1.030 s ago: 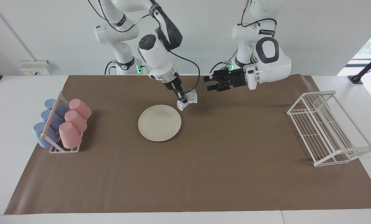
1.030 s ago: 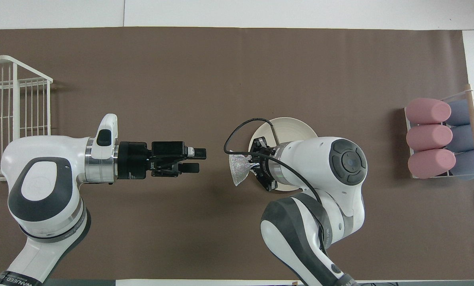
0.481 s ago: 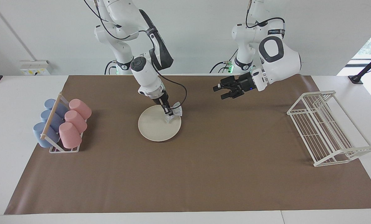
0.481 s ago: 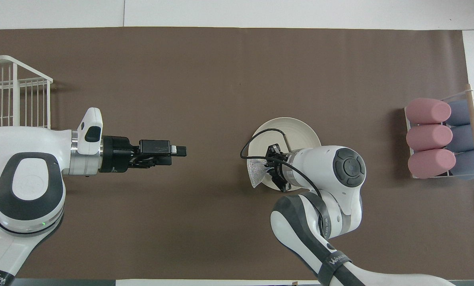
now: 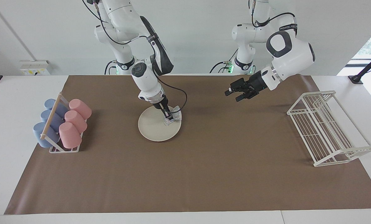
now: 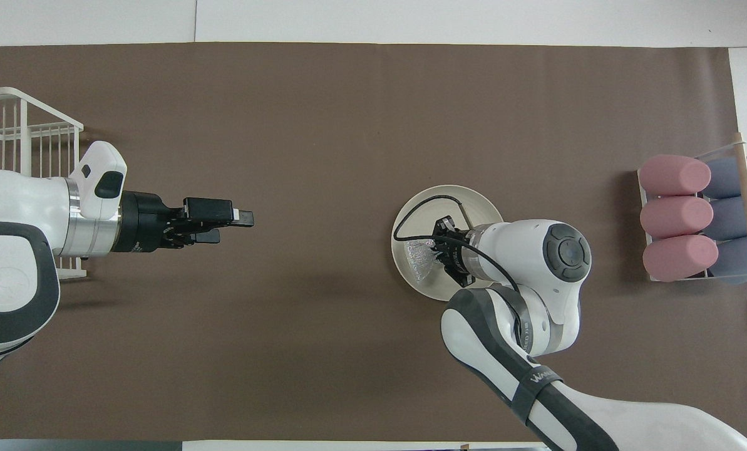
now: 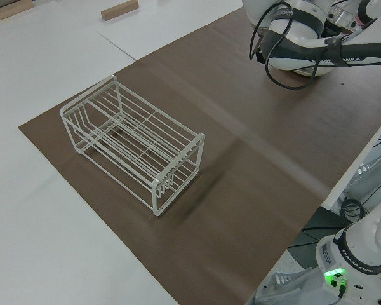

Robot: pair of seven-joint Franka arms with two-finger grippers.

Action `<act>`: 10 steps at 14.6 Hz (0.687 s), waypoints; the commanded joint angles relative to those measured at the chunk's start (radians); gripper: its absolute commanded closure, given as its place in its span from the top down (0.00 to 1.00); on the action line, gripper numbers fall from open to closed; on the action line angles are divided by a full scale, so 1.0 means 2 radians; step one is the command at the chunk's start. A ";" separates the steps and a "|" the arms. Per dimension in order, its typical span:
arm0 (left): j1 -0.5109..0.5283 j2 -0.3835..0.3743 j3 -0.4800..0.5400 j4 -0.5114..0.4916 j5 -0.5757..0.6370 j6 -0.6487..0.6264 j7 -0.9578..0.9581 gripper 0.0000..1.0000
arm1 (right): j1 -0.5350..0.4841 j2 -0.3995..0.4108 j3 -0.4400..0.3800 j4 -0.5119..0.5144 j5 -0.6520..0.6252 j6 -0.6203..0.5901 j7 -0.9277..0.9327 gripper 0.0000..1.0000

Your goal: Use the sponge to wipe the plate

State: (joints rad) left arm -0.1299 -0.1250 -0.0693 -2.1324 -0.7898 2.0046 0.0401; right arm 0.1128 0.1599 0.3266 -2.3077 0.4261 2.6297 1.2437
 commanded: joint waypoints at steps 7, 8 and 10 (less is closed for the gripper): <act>0.022 -0.007 -0.003 0.050 0.168 -0.032 -0.012 1.00 | -0.072 0.005 0.002 -0.011 0.004 -0.006 -0.149 0.00; 0.026 -0.007 -0.003 0.052 0.168 -0.036 -0.012 1.00 | -0.073 0.004 0.002 -0.011 0.004 -0.006 -0.150 0.00; 0.027 -0.008 -0.003 0.052 0.168 -0.038 -0.013 1.00 | -0.066 0.004 0.003 -0.015 0.004 -0.006 -0.139 0.00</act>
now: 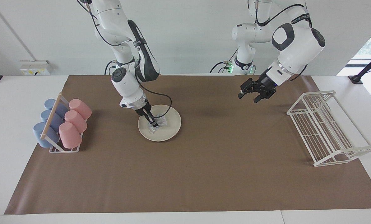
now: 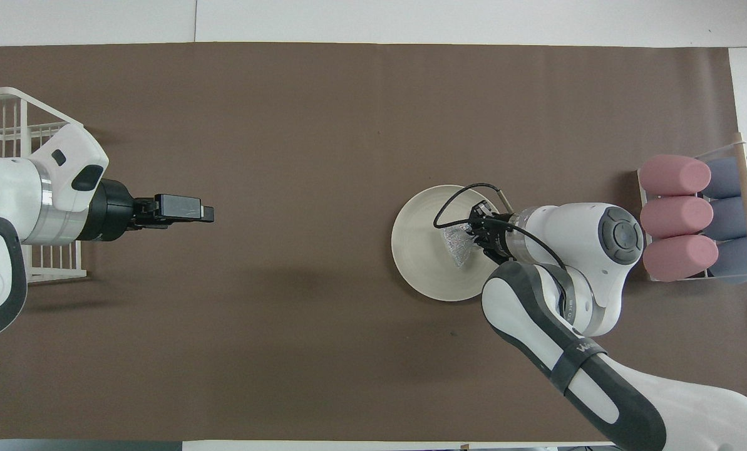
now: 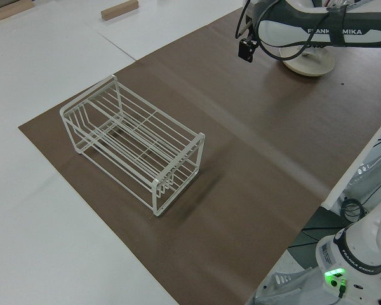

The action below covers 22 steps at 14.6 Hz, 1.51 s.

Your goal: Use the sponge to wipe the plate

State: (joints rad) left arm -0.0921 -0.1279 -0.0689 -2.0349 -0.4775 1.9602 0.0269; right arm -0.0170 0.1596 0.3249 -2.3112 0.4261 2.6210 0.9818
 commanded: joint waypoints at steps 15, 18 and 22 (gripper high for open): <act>0.002 -0.007 -0.005 0.003 0.012 -0.018 -0.008 1.00 | 0.016 0.017 0.003 -0.010 0.012 0.020 0.019 0.00; 0.001 -0.007 -0.005 0.003 0.012 -0.018 -0.008 1.00 | -0.007 0.015 0.003 -0.012 0.012 0.014 -0.017 0.00; 0.001 -0.007 -0.005 0.003 0.012 -0.018 -0.008 1.00 | 0.013 0.015 0.005 -0.013 0.012 0.014 0.034 0.00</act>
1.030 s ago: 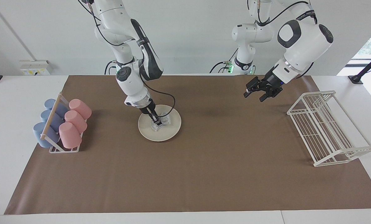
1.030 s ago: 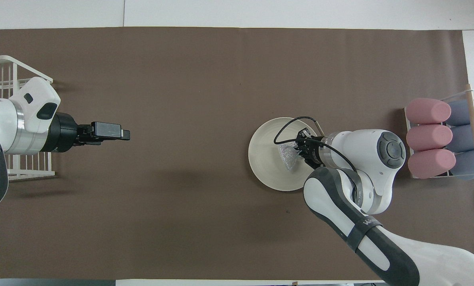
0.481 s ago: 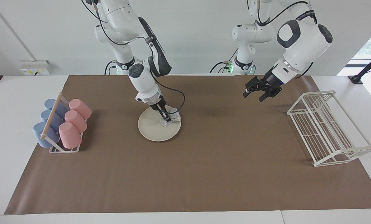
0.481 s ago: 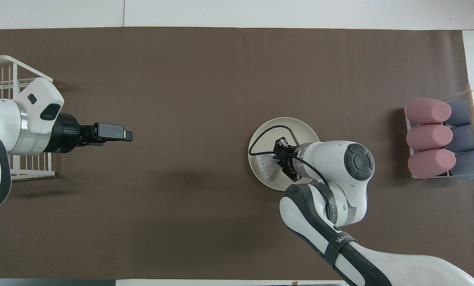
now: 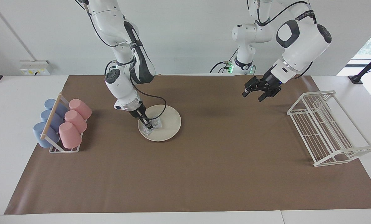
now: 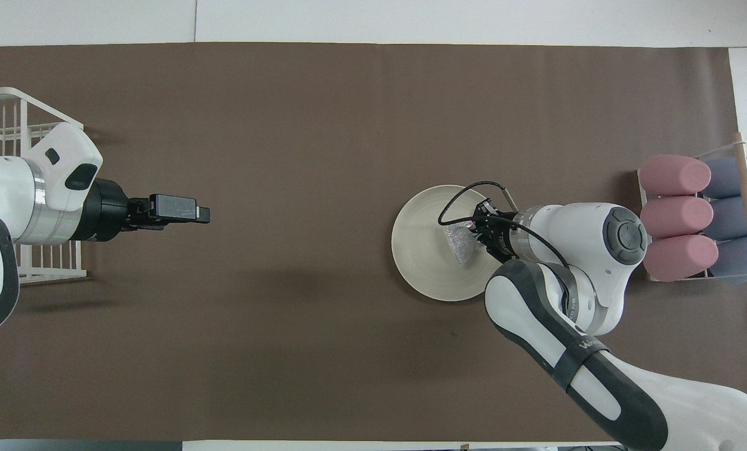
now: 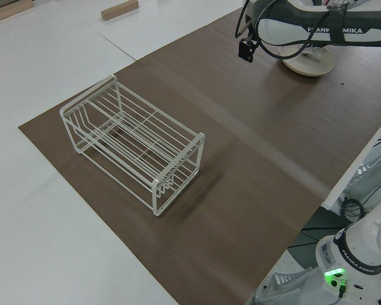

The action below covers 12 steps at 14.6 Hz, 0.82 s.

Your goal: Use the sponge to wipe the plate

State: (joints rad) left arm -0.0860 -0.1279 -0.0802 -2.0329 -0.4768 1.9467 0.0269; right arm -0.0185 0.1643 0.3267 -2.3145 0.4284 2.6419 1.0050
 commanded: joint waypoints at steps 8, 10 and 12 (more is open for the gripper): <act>-0.004 -0.006 -0.002 0.002 0.011 -0.002 -0.020 1.00 | 0.097 0.024 0.004 -0.003 0.011 0.044 0.166 0.00; -0.004 -0.006 -0.004 0.003 0.003 -0.002 -0.020 1.00 | 0.094 -0.006 0.003 0.011 0.011 0.005 0.174 0.00; -0.005 -0.007 -0.016 0.001 0.001 -0.003 -0.020 1.00 | 0.091 -0.055 -0.003 0.057 0.010 -0.117 0.210 0.00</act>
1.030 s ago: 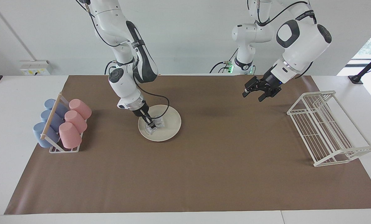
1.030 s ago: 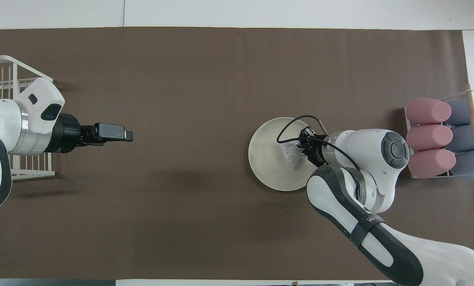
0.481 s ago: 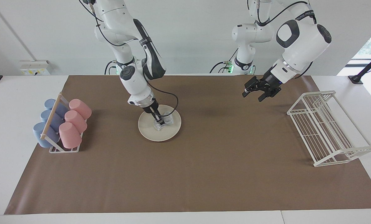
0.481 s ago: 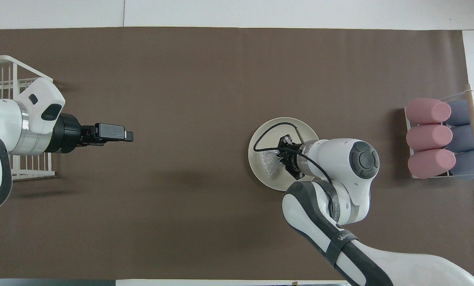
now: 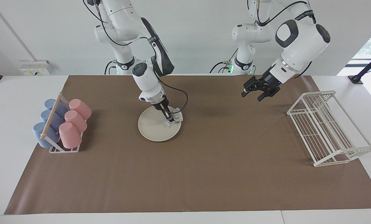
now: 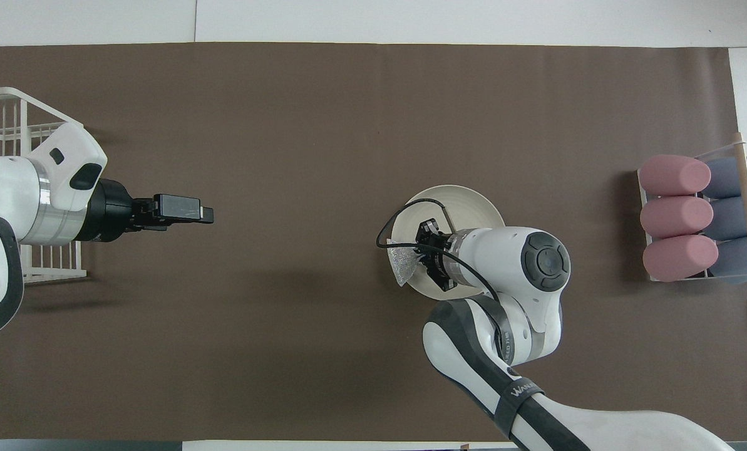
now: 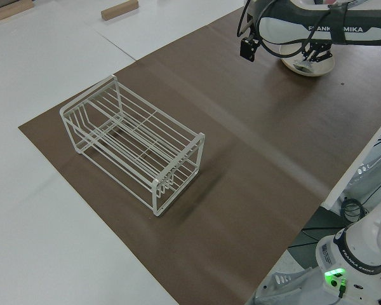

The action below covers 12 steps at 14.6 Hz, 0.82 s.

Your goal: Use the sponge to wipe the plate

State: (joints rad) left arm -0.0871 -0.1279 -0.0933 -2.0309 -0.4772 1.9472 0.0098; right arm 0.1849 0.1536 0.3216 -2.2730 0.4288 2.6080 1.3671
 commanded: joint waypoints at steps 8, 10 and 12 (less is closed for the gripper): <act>-0.017 -0.018 -0.029 -0.035 -0.168 0.008 -0.013 1.00 | -0.010 -0.100 0.007 0.230 -0.105 -0.383 0.198 0.00; -0.023 -0.018 -0.029 -0.044 -0.212 0.010 -0.012 1.00 | -0.008 -0.098 0.008 0.261 -0.115 -0.426 0.204 0.00; -0.040 -0.018 -0.029 -0.056 -0.276 0.020 -0.007 1.00 | 0.018 -0.100 0.008 0.258 -0.117 -0.428 0.253 0.00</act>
State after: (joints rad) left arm -0.1297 -0.1295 -0.1605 -2.0889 -0.9333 1.9520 -0.0085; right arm 0.1807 -0.0727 0.3300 -1.7834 0.2290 1.7647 1.7828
